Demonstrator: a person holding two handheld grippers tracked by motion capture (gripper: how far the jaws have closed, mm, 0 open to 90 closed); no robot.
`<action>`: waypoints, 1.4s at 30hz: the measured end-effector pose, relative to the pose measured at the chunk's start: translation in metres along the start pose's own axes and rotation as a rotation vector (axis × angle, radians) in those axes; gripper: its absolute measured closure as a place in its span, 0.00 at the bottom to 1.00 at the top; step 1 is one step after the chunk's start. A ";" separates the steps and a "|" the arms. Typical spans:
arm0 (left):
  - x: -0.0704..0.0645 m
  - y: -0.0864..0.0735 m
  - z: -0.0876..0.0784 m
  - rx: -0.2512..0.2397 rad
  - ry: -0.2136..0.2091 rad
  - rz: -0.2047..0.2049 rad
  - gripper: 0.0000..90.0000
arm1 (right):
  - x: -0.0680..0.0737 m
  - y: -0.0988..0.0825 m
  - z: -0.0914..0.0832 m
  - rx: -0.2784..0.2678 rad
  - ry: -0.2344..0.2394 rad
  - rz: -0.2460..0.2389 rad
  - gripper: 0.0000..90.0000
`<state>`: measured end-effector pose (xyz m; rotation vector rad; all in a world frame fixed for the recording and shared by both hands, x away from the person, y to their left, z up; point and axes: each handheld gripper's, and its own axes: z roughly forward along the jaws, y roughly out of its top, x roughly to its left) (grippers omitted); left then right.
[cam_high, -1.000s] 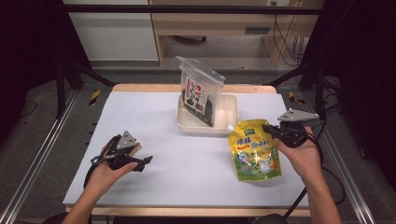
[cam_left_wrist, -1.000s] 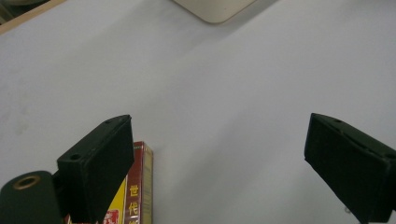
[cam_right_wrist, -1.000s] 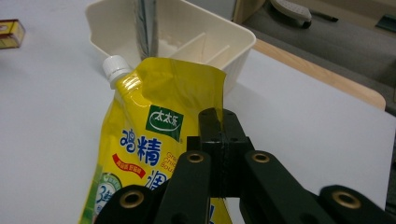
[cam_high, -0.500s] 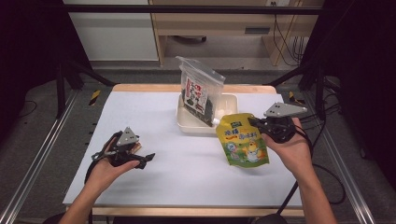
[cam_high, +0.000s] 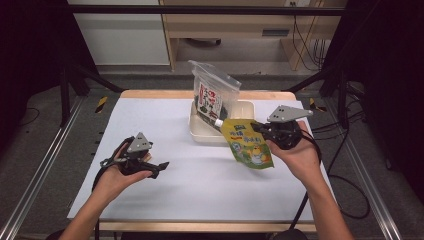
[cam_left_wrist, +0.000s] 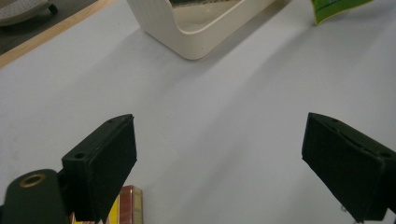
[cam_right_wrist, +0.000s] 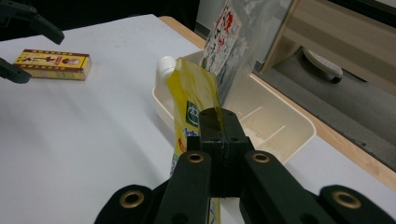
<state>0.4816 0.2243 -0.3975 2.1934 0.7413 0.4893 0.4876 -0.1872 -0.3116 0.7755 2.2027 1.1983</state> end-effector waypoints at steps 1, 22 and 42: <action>0.000 0.002 0.000 0.000 0.000 0.006 0.11 | 0.001 0.001 0.001 -0.004 0.007 -0.004 1.00; -0.006 0.039 -0.004 0.022 -0.041 0.128 0.11 | 0.032 0.033 0.032 -0.051 0.146 -0.053 1.00; 0.001 0.097 -0.013 -0.003 -0.101 0.263 0.20 | 0.058 0.047 0.052 -0.082 0.274 -0.092 1.00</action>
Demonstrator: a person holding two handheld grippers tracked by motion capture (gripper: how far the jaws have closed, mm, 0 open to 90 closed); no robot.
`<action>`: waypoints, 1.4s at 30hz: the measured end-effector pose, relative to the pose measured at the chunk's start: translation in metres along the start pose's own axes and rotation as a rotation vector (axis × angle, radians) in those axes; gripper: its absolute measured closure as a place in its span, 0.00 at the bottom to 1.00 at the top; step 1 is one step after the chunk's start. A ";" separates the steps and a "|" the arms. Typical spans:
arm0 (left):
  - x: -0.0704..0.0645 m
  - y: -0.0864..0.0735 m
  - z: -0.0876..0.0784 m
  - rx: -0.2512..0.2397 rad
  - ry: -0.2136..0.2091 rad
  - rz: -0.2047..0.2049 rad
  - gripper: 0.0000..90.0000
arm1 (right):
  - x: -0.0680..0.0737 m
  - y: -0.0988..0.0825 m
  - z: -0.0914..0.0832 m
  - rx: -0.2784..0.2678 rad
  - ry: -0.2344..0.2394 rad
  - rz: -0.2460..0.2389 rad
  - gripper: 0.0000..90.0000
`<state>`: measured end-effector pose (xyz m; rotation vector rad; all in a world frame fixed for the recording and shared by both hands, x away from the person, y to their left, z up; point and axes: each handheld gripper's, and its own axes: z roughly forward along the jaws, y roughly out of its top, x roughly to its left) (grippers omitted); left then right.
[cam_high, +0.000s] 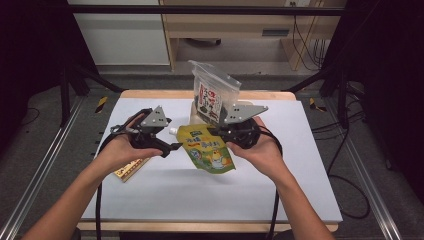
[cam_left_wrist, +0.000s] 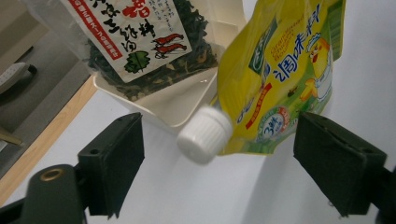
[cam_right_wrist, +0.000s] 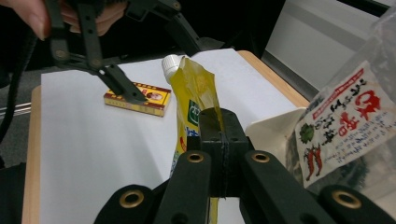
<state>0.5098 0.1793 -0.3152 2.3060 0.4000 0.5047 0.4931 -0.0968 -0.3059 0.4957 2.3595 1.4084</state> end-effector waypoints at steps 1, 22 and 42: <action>0.001 0.002 0.002 -0.008 -0.013 0.000 0.22 | 0.001 0.001 0.001 0.000 0.006 -0.004 1.00; 0.005 0.005 0.015 0.105 -0.103 0.083 0.77 | 0.007 0.004 0.011 -0.020 0.046 -0.006 1.00; 0.000 0.028 0.009 0.154 -0.115 0.126 0.83 | 0.003 -0.003 0.003 0.041 0.031 -0.038 1.00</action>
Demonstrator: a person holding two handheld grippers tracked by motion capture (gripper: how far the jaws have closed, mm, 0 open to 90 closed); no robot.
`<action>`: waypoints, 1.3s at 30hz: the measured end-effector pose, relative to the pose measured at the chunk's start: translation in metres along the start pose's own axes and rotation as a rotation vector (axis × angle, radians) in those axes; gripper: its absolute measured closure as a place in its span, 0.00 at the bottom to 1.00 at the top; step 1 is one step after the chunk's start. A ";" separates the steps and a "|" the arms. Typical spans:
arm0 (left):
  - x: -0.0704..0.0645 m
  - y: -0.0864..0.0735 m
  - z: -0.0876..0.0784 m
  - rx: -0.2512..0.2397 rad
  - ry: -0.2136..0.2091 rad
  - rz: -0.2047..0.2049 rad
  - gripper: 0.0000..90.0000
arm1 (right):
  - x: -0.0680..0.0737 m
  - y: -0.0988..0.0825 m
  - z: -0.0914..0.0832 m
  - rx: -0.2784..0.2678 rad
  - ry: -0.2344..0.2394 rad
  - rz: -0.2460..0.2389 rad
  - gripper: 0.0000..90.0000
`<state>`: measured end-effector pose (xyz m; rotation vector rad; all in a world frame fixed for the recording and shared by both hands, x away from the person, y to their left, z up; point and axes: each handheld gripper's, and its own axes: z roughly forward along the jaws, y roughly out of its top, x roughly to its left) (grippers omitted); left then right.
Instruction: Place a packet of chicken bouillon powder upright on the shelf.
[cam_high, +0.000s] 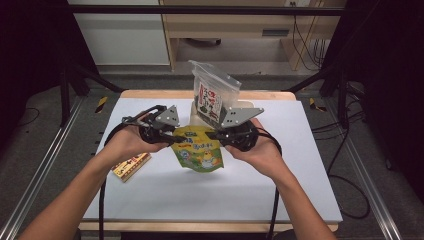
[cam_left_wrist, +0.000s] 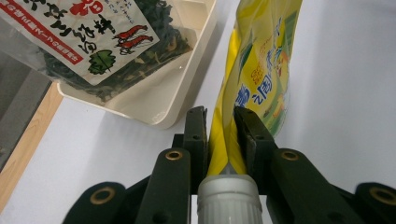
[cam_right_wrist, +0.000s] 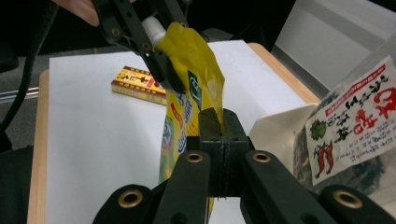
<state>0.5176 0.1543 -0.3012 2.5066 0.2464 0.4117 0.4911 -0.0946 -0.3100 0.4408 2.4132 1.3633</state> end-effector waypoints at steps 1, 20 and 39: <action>0.000 0.001 0.000 0.002 -0.002 0.001 0.83 | -0.001 -0.001 0.000 0.020 0.001 0.002 1.00; -0.007 0.003 0.001 0.039 -0.001 0.065 0.83 | 0.000 -0.007 0.030 0.189 0.056 -0.068 0.75; -0.013 0.003 0.004 0.031 -0.019 0.081 0.83 | 0.000 -0.007 0.049 0.275 0.091 -0.054 1.00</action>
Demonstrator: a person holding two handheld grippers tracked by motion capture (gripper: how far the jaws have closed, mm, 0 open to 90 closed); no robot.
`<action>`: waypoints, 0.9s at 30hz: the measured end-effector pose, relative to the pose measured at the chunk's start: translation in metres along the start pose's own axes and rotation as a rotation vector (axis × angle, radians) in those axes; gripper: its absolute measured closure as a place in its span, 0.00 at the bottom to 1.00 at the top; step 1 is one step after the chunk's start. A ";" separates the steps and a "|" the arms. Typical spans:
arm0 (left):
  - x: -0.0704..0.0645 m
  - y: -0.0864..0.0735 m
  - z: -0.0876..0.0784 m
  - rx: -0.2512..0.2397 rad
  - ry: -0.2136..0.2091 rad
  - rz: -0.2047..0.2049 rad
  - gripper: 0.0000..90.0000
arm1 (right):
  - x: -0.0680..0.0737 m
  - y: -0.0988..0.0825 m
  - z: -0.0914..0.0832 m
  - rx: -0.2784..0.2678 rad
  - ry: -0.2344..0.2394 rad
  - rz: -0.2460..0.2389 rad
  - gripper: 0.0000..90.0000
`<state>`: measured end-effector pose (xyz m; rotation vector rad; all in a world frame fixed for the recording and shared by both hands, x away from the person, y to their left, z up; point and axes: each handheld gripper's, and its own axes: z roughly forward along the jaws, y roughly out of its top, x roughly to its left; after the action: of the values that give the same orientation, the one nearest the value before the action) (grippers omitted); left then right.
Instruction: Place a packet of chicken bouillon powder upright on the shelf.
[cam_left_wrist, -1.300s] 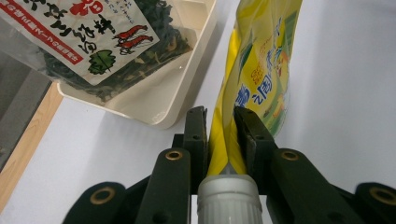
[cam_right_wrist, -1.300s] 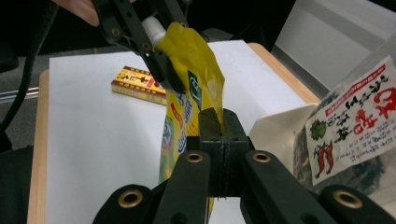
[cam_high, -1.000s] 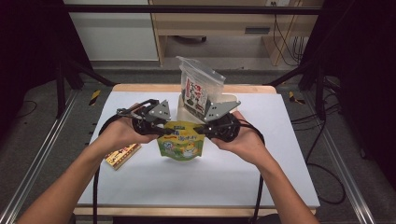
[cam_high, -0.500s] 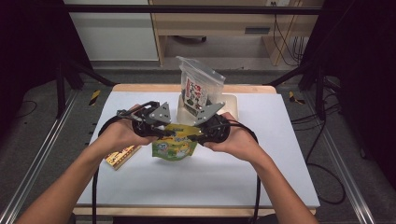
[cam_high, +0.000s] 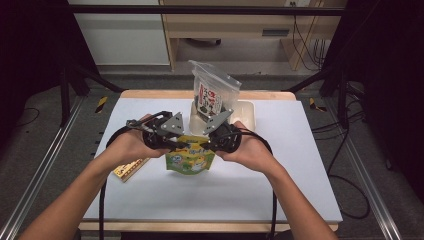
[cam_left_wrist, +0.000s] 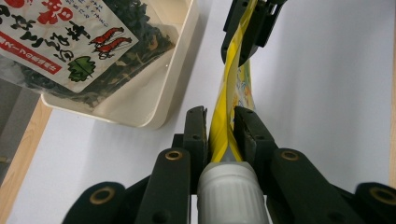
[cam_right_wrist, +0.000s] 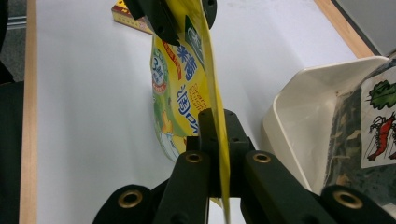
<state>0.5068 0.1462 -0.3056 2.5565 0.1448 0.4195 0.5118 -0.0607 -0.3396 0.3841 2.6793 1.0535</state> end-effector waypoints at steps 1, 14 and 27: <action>0.000 0.000 0.000 0.002 0.001 0.003 0.83 | 0.000 0.000 -0.001 0.002 0.007 0.010 1.00; 0.001 -0.003 0.000 -0.117 0.067 -0.067 0.30 | -0.007 0.000 -0.014 0.045 -0.026 0.102 1.00; 0.009 -0.029 0.000 -0.141 0.191 -0.230 0.10 | -0.021 -0.023 -0.059 0.061 -0.131 0.245 1.00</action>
<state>0.5146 0.1728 -0.3183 2.3253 0.4571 0.5621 0.5099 -0.1210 -0.3113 0.7823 2.5995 0.9728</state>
